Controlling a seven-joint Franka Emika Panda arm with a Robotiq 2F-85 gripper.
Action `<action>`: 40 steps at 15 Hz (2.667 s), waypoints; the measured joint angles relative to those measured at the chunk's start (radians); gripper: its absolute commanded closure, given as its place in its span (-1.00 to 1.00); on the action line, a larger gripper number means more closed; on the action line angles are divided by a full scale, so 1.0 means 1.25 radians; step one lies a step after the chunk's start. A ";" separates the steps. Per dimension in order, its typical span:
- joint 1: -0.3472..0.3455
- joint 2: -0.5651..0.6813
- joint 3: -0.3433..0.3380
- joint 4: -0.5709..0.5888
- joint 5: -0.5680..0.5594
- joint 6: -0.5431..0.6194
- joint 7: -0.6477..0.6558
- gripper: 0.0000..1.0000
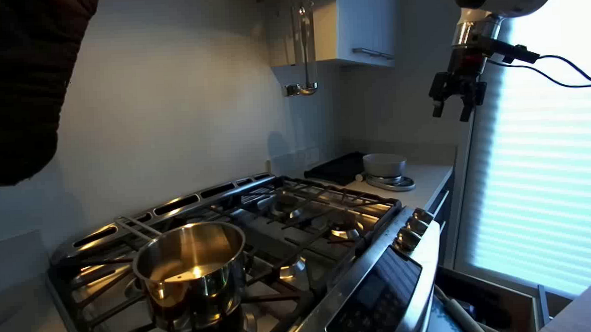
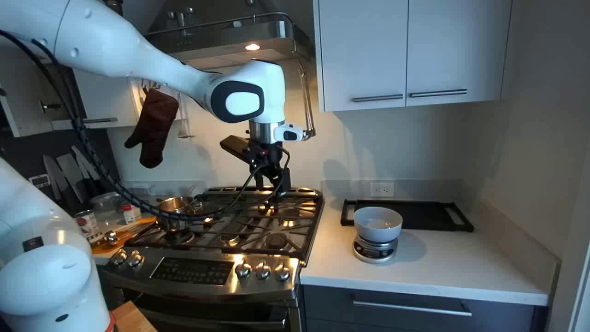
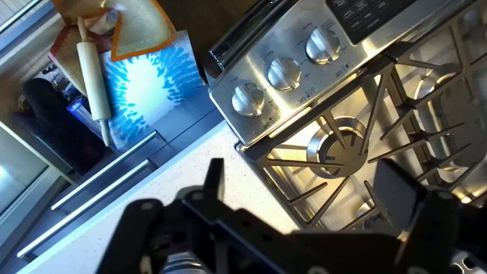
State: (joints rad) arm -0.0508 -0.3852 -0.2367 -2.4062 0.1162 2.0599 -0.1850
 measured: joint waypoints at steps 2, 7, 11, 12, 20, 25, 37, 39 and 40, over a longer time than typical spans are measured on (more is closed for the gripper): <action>0.000 0.000 0.000 0.000 0.000 0.000 0.000 -1.00; 0.000 0.000 0.000 0.000 0.000 0.000 0.000 -1.00; 0.000 0.000 0.000 0.000 0.000 0.000 0.000 -1.00; 0.000 0.000 0.000 0.000 0.000 0.000 0.000 -1.00; -0.002 0.083 0.055 0.000 -0.016 0.184 0.028 -1.00; -0.007 0.254 0.091 0.040 -0.102 0.342 0.103 -1.00; -0.029 0.618 0.071 0.373 -0.181 0.260 0.196 0.38; -0.029 0.661 0.072 0.431 -0.181 0.218 0.197 0.70; -0.029 0.681 0.072 0.458 -0.181 0.201 0.197 0.87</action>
State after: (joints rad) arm -0.0873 0.4656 -0.1467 -1.8341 -0.1098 2.3112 0.0617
